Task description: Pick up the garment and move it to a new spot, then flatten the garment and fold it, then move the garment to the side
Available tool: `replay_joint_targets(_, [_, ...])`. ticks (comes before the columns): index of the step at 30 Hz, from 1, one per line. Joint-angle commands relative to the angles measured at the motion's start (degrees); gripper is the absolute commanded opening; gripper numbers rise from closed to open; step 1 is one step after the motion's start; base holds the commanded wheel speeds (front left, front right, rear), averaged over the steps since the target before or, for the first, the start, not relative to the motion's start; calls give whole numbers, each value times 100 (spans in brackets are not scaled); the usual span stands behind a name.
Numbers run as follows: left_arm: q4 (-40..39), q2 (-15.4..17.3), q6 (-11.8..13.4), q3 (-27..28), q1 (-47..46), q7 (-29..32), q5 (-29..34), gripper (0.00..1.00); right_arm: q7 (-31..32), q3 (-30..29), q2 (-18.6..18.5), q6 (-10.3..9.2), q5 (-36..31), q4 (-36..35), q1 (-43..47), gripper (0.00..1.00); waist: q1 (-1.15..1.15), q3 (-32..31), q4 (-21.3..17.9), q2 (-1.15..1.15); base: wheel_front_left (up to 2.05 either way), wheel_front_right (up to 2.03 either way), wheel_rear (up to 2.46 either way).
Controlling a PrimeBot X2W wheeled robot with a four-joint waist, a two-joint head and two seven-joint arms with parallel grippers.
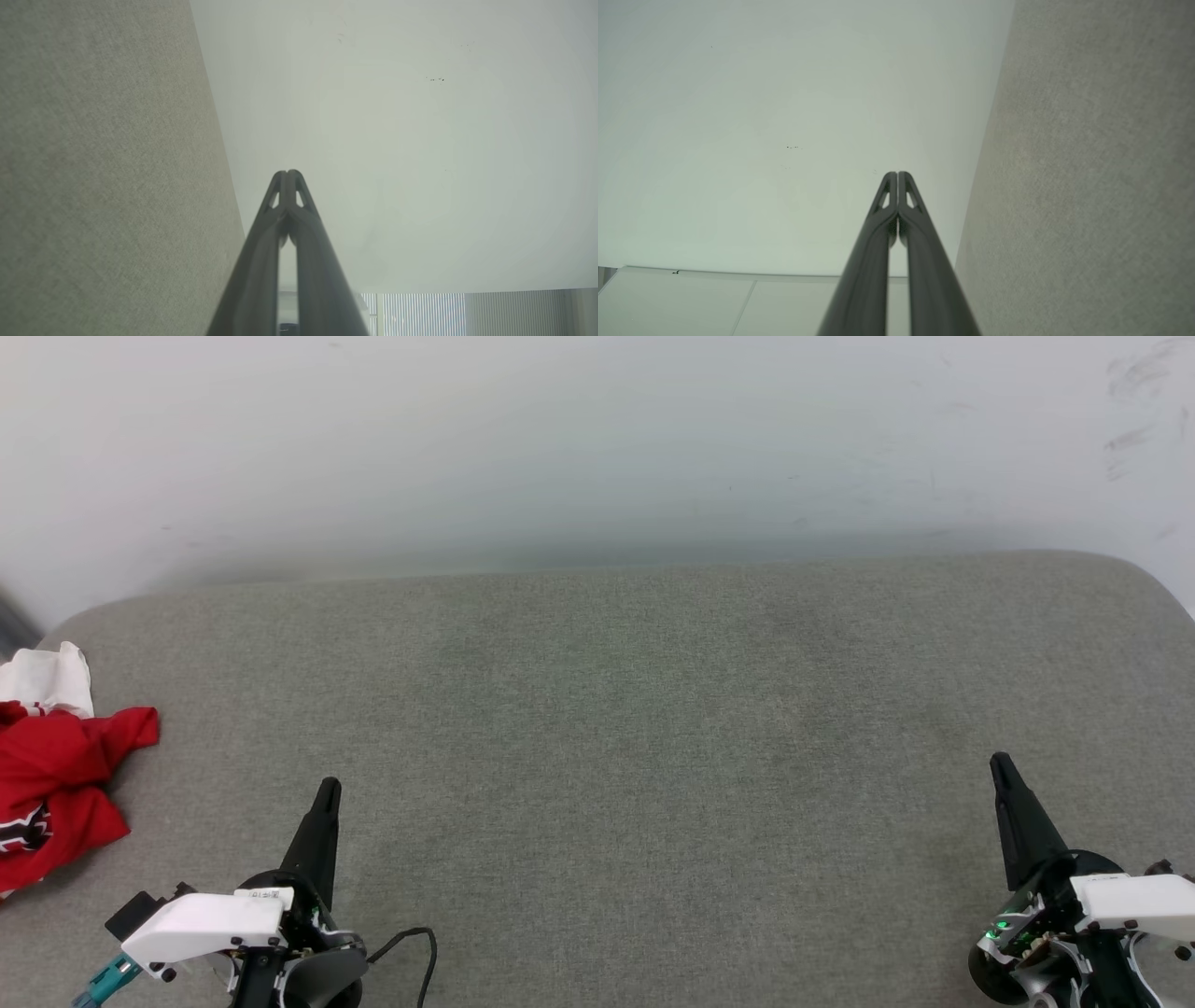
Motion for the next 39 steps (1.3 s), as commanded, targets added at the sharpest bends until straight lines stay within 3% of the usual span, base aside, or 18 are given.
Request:
replay_joint_targets(1, [0,-7,-13,20,-39,15,17,0,6,2,17,0,-27,5,-75,0,0,0,0,0,0,0,0])
replay_joint_targets(26, [-1,-8,-13,16,-39,12,14,0,6,3,17,0,-26,5,-75,0,0,0,0,0,0,0,0])
replay_joint_targets(27, [-1,0,0,-3,0,-1,0,100,-2,1,0,0,-1,0,0,100,0,0,0,0,0,0,0])
replay_joint_targets(39, [-114,-12,2,20,182,-273,278,100,-274,9,4,-1,-391,16,195,100,0,10,-4,0,0,0,0])
